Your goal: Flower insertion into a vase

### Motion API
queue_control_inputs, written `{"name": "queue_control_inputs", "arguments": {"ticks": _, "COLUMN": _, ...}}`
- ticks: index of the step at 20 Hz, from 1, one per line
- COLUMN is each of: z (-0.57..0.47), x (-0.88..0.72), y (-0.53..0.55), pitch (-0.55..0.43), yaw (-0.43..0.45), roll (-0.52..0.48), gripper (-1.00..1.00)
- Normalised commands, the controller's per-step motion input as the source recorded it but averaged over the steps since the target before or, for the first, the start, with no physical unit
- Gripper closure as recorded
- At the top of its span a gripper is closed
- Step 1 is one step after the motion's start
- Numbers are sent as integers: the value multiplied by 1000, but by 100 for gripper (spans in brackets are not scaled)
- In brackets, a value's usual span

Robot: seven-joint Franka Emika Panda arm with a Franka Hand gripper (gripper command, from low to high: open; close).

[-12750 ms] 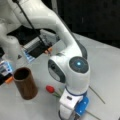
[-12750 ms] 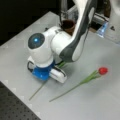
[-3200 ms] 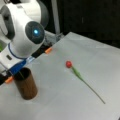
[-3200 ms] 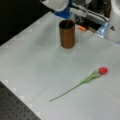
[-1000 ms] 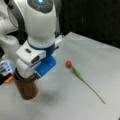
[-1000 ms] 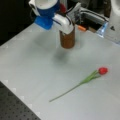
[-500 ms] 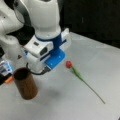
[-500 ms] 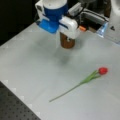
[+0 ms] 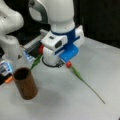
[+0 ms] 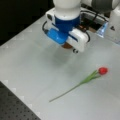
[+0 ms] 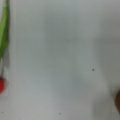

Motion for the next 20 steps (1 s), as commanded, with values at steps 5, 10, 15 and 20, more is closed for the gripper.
{"name": "queue_control_inputs", "arguments": {"ticks": 5, "z": -127, "x": 110, "y": 308, "pitch": -115, "yaw": -152, "roll": 103, "gripper": -100}}
{"name": "queue_control_inputs", "arguments": {"ticks": 10, "z": -166, "x": 109, "y": 212, "pitch": -88, "yaw": -97, "roll": 100, "gripper": -100}}
{"name": "queue_control_inputs", "arguments": {"ticks": 15, "z": -244, "x": 112, "y": 158, "pitch": -19, "yaw": 14, "roll": 45, "gripper": -100}}
{"name": "queue_control_inputs", "arguments": {"ticks": 20, "z": -166, "x": 85, "y": 118, "pitch": -13, "yaw": 66, "roll": -2, "gripper": -100}}
